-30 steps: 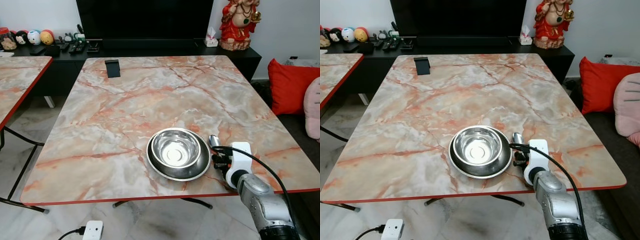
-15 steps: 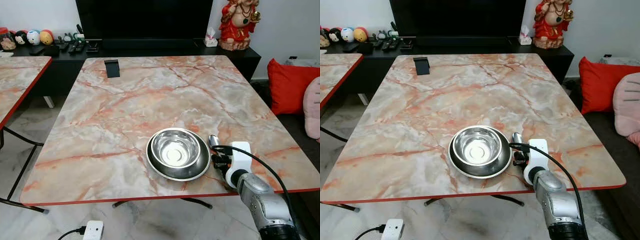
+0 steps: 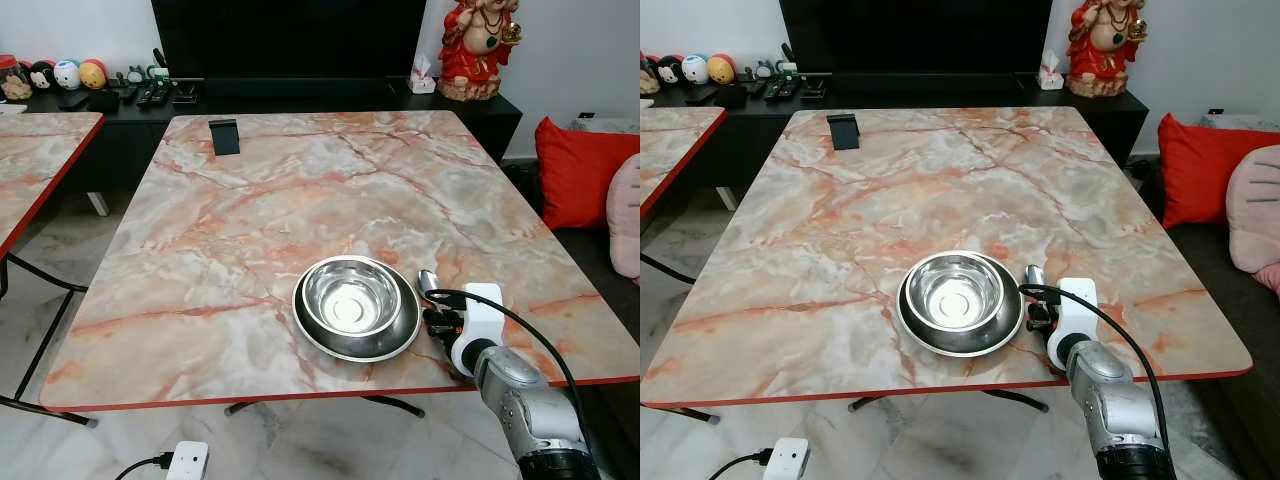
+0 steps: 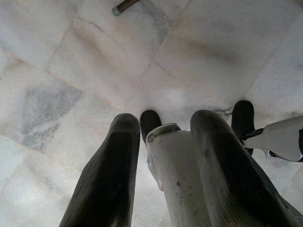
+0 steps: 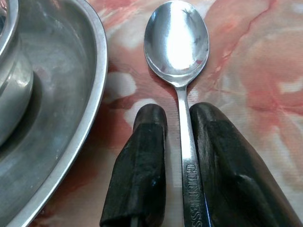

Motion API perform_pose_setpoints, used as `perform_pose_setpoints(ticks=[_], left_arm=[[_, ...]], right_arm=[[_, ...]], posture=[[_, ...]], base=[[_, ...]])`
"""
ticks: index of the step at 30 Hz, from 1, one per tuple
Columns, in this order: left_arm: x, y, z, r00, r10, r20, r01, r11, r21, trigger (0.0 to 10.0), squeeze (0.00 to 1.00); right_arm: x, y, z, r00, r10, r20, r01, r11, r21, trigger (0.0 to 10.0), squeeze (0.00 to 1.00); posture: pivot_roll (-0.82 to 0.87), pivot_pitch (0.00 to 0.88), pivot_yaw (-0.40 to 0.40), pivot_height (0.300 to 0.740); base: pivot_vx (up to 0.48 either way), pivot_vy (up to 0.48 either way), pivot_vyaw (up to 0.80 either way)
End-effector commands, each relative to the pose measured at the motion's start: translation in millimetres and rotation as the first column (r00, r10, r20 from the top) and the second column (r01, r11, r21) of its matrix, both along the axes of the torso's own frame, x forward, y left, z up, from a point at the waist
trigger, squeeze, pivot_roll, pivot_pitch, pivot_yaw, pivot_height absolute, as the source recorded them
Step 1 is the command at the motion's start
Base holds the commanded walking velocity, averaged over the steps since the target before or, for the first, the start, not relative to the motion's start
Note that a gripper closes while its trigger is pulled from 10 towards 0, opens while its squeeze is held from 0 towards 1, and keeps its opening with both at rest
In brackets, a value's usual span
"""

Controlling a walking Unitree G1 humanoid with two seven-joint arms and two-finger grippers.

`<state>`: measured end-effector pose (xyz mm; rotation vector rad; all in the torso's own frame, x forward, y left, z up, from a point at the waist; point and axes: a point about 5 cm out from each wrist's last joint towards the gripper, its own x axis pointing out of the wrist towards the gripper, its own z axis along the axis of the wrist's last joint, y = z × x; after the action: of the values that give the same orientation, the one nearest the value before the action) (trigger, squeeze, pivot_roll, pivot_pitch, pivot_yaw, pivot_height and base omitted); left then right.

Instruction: Setting the table

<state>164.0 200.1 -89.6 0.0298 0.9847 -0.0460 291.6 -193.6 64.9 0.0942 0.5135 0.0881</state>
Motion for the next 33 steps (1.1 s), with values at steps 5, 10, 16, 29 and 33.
perform_pose_setpoints(ticks=[5,10,16,29,33], left_arm=[[-0.8,1.7,-0.1,1.000,-0.007,-0.006,0.007,1.000,0.004,10.0,0.00],[-0.7,1.6,-0.1,1.000,-0.009,-0.006,0.009,1.000,0.003,10.0,0.00],[-0.5,1.6,0.0,1.000,-0.009,-0.006,0.009,1.000,0.003,10.0,0.00],[-0.6,1.7,-0.1,1.000,-0.011,-0.007,0.011,1.000,0.004,10.0,0.00],[-0.8,1.6,-0.1,1.000,-0.011,-0.007,0.011,1.000,0.004,10.0,0.00]], right_arm=[[1.4,-7.2,4.4,0.997,-0.064,0.041,0.065,0.998,-0.022,10.0,0.00],[0.6,-7.6,5.7,0.995,-0.085,0.055,0.085,0.996,0.002,10.0,0.00],[1.3,-7.4,6.7,0.993,-0.096,0.064,0.096,0.995,0.012,10.0,0.00],[4.7,-5.6,14.0,0.989,-0.099,0.105,0.095,0.995,0.041,10.0,0.00],[7.6,-3.4,21.7,0.983,-0.088,0.164,0.080,0.995,0.055,10.0,0.00]], posture=[[-0.04,0.000,-0.009,0.736],[-0.04,0.000,-0.008,0.736],[-0.03,0.000,-0.008,0.736],[-0.03,0.000,-0.008,0.736],[-0.03,0.000,-0.008,0.736]], base=[[0.000,0.000,0.00],[0.000,0.000,0.00],[0.000,0.000,0.00],[0.000,0.000,0.00],[0.000,0.000,0.00]])
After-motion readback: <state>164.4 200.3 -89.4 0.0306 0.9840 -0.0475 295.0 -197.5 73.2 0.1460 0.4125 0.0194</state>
